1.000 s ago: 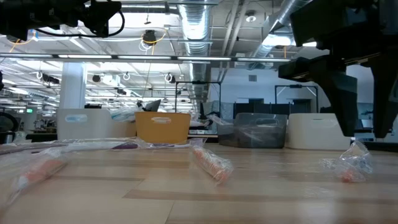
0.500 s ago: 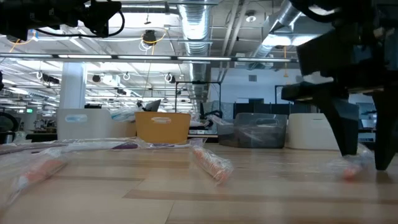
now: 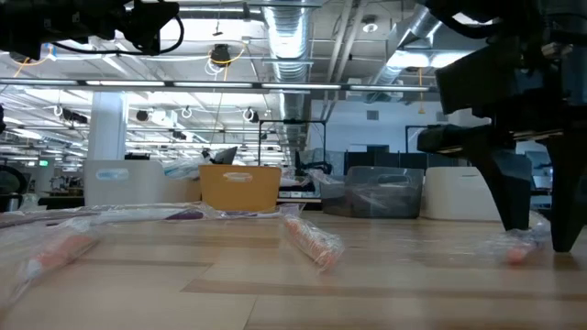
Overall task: Pick & Place Toothbrushes
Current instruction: Put the orange toothbrush into the yellow bin
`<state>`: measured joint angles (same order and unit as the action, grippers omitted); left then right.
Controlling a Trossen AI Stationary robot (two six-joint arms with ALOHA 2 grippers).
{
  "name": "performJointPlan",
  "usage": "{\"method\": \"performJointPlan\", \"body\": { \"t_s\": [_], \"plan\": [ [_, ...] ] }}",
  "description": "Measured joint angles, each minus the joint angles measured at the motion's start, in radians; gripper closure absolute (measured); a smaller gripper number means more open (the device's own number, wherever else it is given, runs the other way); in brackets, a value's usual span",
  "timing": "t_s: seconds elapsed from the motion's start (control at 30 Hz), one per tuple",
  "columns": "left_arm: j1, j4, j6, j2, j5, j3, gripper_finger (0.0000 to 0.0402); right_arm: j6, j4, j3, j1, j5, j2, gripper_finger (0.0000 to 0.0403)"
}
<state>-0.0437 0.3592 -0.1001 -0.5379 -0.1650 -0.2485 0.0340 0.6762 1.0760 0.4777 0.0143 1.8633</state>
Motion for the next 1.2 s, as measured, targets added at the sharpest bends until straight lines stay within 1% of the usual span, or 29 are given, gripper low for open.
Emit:
{"method": "performJointPlan", "body": {
  "t_s": [0.07,0.2,0.37,0.43,0.57,0.67,0.83,0.9,0.97,1.03,1.1,1.2],
  "plan": [
    [0.000,0.000,0.000,0.000,0.000,0.000,0.0183,0.008,0.000,0.000,0.001,0.000,0.001,0.0296],
    [0.000,0.000,0.000,0.000,0.000,0.000,0.0183,0.075,-0.001,-0.001,0.001,-0.006,0.003,0.0320],
    [0.000,0.000,0.000,0.000,0.000,0.000,0.0183,0.086,-0.013,-0.001,0.000,-0.014,0.004,0.0379],
    [0.000,0.000,0.000,0.000,0.000,0.000,0.0183,0.107,-0.017,-0.002,0.000,-0.018,0.004,0.0392],
    [0.000,0.000,0.000,0.000,0.000,0.000,0.0183,0.138,-0.031,-0.002,0.006,-0.020,0.004,0.0382],
    [0.000,0.000,0.000,0.000,0.000,0.000,0.0183,0.166,-0.030,-0.002,0.007,-0.014,0.004,0.0393],
    [0.000,-0.003,0.035,-0.029,-0.081,0.000,0.0183,0.275,-0.030,-0.002,0.002,-0.009,0.004,0.0396],
    [0.000,-0.001,0.028,-0.048,-0.090,0.000,0.0183,0.291,-0.024,0.002,0.003,-0.007,0.004,0.0398],
    [0.000,0.002,0.002,-0.069,-0.090,0.000,0.0183,0.300,0.018,0.025,0.003,-0.005,0.008,0.0398],
    [0.000,0.005,-0.045,-0.096,-0.090,0.000,0.0183,0.300,0.100,0.060,0.010,0.003,0.013,0.0399],
    [0.000,0.005,-0.070,-0.126,-0.090,0.000,0.0183,0.300,0.206,0.092,0.021,0.029,0.015,0.0400],
    [0.000,0.048,-0.104,-0.176,-0.090,0.000,0.0183,0.308,0.291,0.168,0.035,0.071,0.013,0.0401]
  ]
}}
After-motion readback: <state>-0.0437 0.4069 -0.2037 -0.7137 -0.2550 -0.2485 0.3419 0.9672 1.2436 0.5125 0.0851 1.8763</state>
